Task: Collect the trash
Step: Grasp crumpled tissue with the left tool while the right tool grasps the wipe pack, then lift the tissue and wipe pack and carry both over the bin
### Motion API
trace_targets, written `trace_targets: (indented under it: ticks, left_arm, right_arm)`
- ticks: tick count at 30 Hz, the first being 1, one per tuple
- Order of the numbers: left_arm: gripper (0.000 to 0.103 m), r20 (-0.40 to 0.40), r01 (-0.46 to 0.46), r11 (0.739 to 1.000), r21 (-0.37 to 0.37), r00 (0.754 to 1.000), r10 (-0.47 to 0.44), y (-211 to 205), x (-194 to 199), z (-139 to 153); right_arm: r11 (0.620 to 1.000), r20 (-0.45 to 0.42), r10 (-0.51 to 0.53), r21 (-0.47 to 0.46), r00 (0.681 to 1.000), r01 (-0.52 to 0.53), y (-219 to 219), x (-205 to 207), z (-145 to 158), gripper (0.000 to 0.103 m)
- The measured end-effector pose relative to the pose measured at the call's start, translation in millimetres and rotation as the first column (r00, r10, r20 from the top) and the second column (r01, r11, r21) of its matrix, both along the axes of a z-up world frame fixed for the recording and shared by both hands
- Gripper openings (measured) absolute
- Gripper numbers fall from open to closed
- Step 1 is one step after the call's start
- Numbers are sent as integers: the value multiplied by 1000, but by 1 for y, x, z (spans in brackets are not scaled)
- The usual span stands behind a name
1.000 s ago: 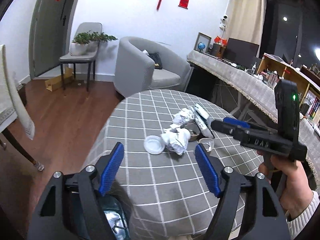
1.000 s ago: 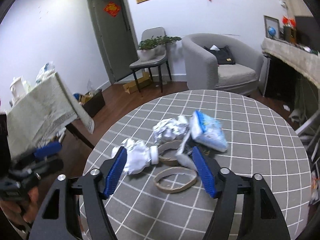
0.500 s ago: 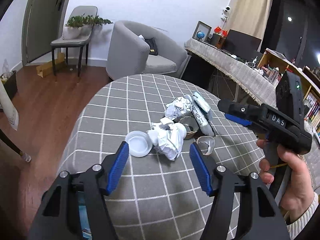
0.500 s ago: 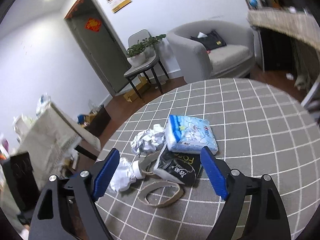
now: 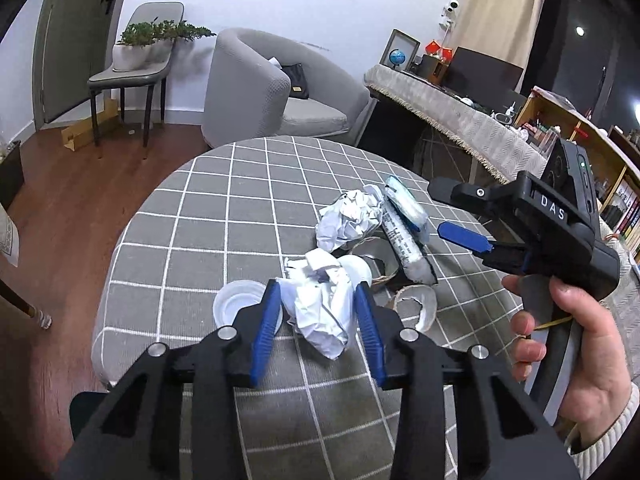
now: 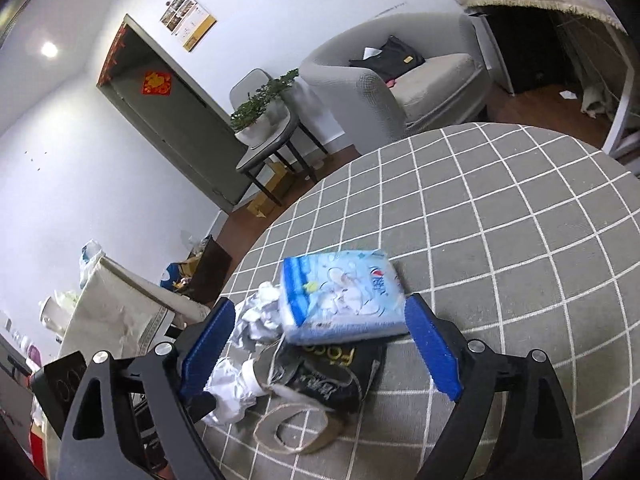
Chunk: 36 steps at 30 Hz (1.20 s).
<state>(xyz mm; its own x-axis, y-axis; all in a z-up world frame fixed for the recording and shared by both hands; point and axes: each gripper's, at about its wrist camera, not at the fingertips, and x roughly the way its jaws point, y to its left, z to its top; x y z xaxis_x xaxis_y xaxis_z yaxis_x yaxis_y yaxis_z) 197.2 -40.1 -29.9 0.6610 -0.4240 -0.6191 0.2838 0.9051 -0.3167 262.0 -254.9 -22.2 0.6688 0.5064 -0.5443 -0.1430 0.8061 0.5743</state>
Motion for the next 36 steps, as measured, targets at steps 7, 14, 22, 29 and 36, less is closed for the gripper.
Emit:
trace_targets:
  ticks: [7, 14, 22, 29, 36]
  left_arm:
    - [35, 10, 13, 1000, -7, 1000, -13, 0, 2, 1]
    - [29, 31, 23, 1000, -21, 999, -22, 1, -2, 8]
    - [18, 27, 28, 999, -16, 999, -27, 2, -3, 7]
    - [9, 24, 53, 998, -39, 998, -52, 3, -4, 9]
    - [7, 35, 73, 997, -29, 997, -72, -3, -9, 10]
  right_arm:
    - [1000, -10, -1, -2, 1000, 1, 3, 8, -3, 91]
    - [1000, -41, 10, 19, 999, -10, 4, 14, -12, 91]
    - [999, -50, -15, -41, 999, 13, 5, 19, -18, 91]
    - [997, -33, -1, -73, 999, -2, 9, 22, -18, 91]
    - [991, -18, 3, -133, 1000, -5, 21, 24, -15, 71]
